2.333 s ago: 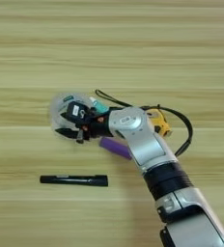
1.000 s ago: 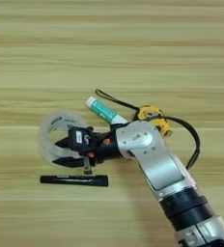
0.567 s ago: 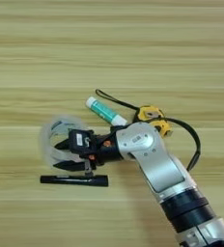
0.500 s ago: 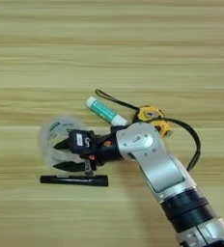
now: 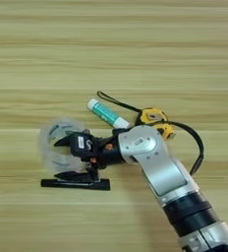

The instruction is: Move the objects on the table

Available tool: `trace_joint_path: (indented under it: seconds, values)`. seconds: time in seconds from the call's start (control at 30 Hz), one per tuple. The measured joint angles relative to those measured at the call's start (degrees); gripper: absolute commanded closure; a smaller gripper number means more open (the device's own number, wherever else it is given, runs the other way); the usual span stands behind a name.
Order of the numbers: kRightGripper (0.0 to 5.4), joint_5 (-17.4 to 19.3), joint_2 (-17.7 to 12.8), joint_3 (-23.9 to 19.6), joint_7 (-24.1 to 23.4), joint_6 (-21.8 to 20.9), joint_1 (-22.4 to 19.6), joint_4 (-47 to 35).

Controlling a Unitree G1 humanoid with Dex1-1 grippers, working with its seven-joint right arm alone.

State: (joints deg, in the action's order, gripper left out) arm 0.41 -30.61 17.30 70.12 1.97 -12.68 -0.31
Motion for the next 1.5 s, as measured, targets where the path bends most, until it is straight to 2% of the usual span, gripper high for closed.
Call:
trace_joint_path:
  seconds: [0.4, 0.57, 0.73, 0.93, 1.1, 1.3, 1.5]
  values:
    - [0.04, 3.4, 0.1, -2.2, -0.8, 1.5, -0.4, -3.2]
    - [0.04, 5.8, 0.1, -3.7, -0.7, 2.6, -0.5, -4.7]
    - [0.04, 10.2, 0.0, -6.3, -0.7, 5.3, -1.6, -6.1]
    - [0.04, 12.2, 0.1, -9.3, -2.4, 7.2, -3.6, -5.2]
    - [0.04, 12.3, 0.6, -11.6, -5.0, 8.0, -6.1, -2.1]
    - [0.04, 12.0, 1.5, -15.5, -11.1, 8.9, -10.6, 5.7]
    - [0.04, 10.4, 1.5, -16.5, -14.5, 8.7, -11.9, 11.4]
